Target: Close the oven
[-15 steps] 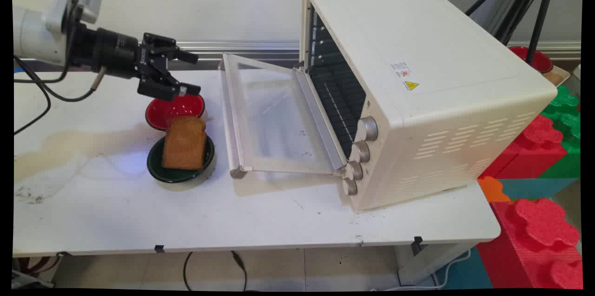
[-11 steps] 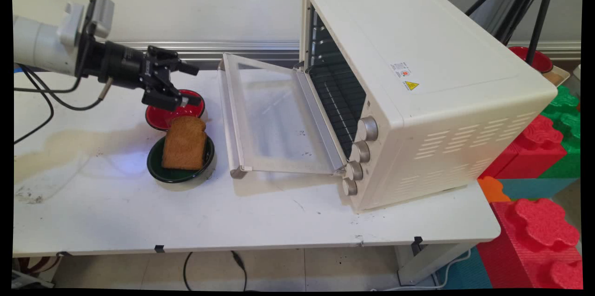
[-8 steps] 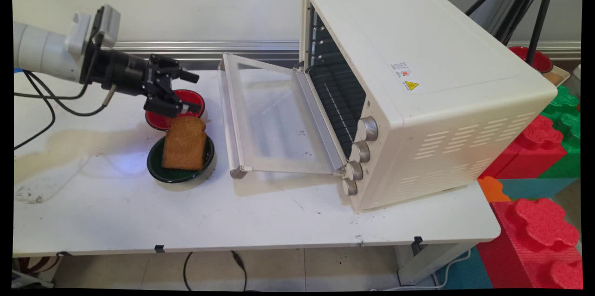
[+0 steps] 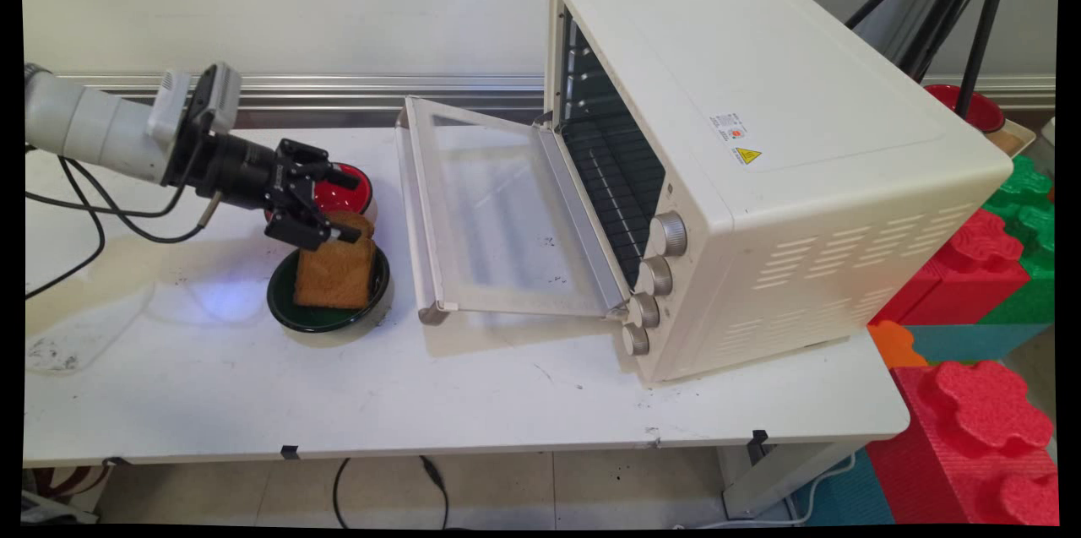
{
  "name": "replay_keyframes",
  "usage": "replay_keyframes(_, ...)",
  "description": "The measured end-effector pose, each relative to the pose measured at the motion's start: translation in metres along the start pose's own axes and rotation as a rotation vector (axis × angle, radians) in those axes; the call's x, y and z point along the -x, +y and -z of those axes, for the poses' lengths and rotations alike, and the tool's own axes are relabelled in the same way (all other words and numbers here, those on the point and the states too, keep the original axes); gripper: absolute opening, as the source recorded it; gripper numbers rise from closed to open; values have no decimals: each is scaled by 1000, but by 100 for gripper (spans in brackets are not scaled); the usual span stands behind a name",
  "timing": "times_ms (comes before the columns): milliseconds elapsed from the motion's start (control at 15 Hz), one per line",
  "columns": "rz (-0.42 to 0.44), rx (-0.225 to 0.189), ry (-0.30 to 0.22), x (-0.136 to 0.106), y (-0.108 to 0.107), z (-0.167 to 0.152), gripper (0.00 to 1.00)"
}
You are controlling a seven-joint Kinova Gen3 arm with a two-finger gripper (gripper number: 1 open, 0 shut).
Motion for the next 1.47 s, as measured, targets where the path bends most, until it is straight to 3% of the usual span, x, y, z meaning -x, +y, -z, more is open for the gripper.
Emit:
replay_keyframes(867,-48,19,0,9,-5,-32,100)
replay_keyframes(933,-55,21,0,8,-4,-34,0)
replay_keyframes(1467,-98,19,0,5,-7,-57,0)
